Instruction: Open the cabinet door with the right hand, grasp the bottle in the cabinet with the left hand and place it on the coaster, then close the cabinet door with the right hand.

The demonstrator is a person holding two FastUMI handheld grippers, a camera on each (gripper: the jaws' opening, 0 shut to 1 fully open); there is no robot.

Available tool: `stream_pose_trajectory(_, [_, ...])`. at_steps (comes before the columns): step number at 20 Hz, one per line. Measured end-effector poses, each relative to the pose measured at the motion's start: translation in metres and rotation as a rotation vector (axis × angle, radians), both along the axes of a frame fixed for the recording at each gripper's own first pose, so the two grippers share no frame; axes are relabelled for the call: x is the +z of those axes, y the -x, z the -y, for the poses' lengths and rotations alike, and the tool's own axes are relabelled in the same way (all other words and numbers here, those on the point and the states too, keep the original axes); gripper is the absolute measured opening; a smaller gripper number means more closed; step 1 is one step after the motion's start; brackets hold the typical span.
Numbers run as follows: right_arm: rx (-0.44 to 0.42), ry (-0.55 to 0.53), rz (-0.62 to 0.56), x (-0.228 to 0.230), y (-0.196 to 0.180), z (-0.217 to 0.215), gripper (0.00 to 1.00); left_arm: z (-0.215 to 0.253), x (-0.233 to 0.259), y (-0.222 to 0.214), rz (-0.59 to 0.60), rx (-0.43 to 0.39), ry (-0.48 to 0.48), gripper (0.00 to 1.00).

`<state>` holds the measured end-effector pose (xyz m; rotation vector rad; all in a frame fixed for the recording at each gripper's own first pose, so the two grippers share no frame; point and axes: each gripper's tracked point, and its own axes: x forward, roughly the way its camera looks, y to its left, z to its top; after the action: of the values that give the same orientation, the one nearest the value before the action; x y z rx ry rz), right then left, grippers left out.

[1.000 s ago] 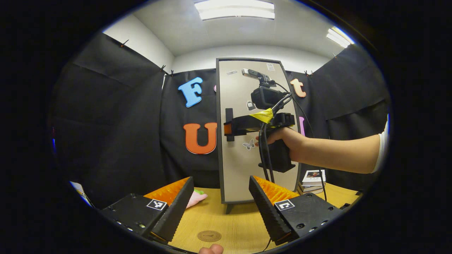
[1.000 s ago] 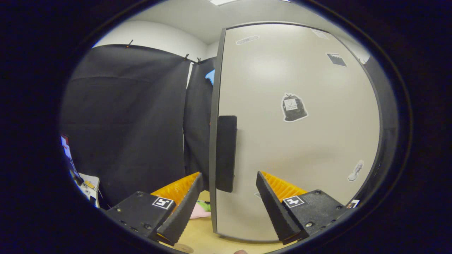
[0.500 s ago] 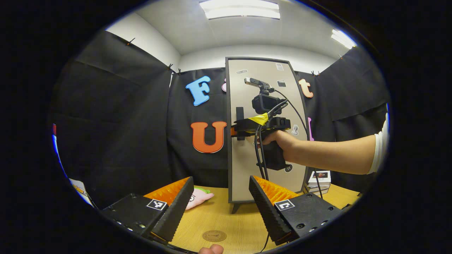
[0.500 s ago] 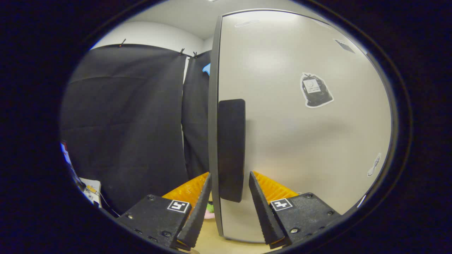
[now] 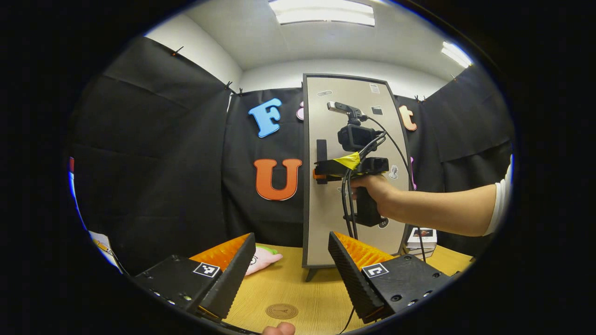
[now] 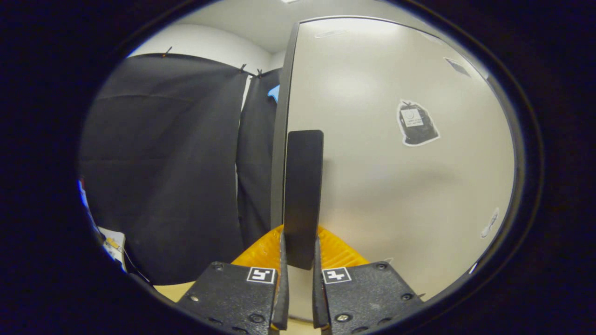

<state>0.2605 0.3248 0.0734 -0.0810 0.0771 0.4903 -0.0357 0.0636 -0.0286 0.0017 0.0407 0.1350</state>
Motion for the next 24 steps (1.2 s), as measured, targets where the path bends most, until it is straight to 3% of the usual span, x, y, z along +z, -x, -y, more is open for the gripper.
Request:
stream_pose_trajectory(16, [0.072,0.022,0.045,-0.006,0.051,0.023,0.24,0.013,0.011,0.016,0.020,-0.017,0.012,0.95])
stream_pose_trajectory(24, [0.085,-0.022,0.027,-0.006,0.080,0.042,0.24,0.029,0.009,0.023,0.015,-0.048,0.016,0.95])
